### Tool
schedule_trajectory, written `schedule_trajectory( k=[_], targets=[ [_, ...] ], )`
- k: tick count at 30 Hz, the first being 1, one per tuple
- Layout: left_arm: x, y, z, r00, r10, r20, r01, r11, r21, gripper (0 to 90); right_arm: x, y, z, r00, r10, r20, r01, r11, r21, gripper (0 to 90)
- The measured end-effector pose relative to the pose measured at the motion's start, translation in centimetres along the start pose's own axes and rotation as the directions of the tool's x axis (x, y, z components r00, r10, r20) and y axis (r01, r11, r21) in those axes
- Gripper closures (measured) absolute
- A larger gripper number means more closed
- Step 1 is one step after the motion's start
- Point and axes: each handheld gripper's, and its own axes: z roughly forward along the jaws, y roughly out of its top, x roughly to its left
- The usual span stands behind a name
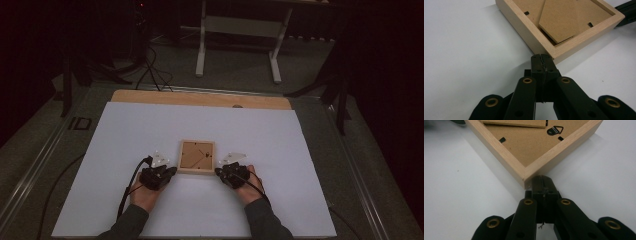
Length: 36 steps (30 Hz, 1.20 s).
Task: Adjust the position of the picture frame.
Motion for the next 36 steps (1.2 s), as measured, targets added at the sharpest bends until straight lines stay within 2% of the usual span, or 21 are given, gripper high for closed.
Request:
schedule_trajectory(
  k=[20, 22, 25, 33, 36],
  targets=[
    [0.1, 0.0, 0.0, 0.9999, -0.005, -0.016, 0.006, 0.9999, 0.009, 89.2, -0.3, 0.3, 0.6, 0.9996, 0.022, 0.014, -0.022, 1.0, -0.007, 89.8],
    [0.0, 0.0, 0.1, 0.9993, 0.0, -0.038, 0.001, 0.9997, 0.023, 85.7, -0.2, 0.3, 0.6, 0.9995, 0.027, 0.016, -0.027, 1.0, -0.01, 89.8],
    [0.0, 0.0, 0.1, 0.9989, 0.004, -0.046, -0.002, 0.9996, 0.027, 83.5, -0.1, 0.4, 0.5, 0.9993, 0.016, 0.033, -0.016, 1.0, -0.022, 89.6],
    [0.5, 0.1, -0.5, 0.9991, -0.012, -0.04, 0.012, 0.9999, -0.004, 74.2, -0.5, 0.4, -0.4, 0.9981, 0.031, 0.054, -0.028, 0.998, -0.061, 89.3],
    [0.7, 0.1, -0.7, 0.9987, -0.023, -0.045, 0.022, 0.9996, -0.019, 67.8, -0.4, 0.5, -0.7, 0.9978, 0.028, 0.06, -0.023, 0.997, -0.077, 88.9]
  ],
)
